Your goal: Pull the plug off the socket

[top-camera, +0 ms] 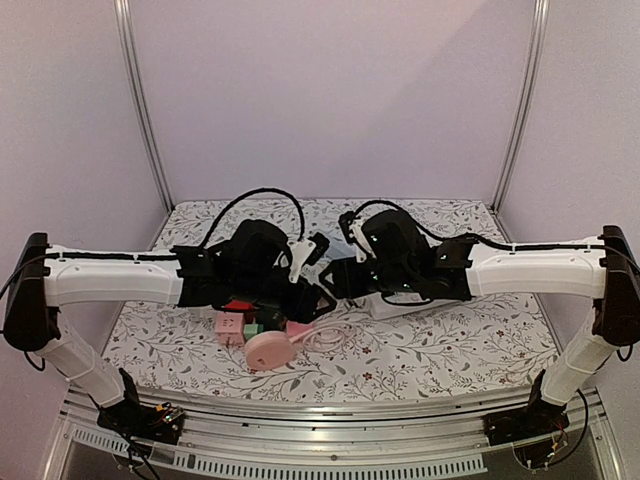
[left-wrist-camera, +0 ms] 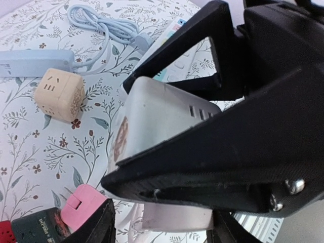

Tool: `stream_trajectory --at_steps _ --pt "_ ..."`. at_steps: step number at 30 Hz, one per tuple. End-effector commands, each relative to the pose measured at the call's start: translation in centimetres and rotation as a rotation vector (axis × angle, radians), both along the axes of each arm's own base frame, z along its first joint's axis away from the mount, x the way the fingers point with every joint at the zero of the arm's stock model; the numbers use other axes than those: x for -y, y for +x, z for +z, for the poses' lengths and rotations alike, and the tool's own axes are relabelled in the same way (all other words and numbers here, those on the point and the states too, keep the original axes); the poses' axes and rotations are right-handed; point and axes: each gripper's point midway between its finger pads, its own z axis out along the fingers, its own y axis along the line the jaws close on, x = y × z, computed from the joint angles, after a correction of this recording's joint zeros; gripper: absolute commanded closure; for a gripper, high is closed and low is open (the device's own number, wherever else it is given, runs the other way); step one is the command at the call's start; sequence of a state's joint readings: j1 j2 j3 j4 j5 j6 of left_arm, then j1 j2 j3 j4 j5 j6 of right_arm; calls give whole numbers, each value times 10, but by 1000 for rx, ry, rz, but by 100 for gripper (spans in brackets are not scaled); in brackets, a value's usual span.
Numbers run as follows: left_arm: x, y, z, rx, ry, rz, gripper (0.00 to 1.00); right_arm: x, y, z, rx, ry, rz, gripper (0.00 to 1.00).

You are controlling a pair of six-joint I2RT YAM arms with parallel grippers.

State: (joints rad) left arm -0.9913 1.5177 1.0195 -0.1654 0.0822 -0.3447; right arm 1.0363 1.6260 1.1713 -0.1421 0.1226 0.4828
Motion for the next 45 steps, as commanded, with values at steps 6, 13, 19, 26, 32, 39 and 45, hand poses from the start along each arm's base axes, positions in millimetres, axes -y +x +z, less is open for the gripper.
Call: stream_trajectory --at_steps 6,13,19,26,32,39,45 --pt "4 5 5 41 -1 -8 92 -25 -20 45 44 131 134 81" --pt "1 2 11 48 -17 -20 100 -25 -34 31 45 91 232 81" --pt "-4 4 17 26 -63 -22 100 -23 -48 21 65 56 330 81" --pt "-7 3 26 0 -108 -58 100 -8 -59 13 120 -27 393 81" --pt "-7 6 19 3 -82 -39 100 -1 -36 21 119 -31 237 81" --pt "-7 7 12 21 -50 -8 100 21 3 11 40 -61 -119 83" --pt "-5 3 11 24 -49 -8 100 23 13 1 0 -79 -213 83"
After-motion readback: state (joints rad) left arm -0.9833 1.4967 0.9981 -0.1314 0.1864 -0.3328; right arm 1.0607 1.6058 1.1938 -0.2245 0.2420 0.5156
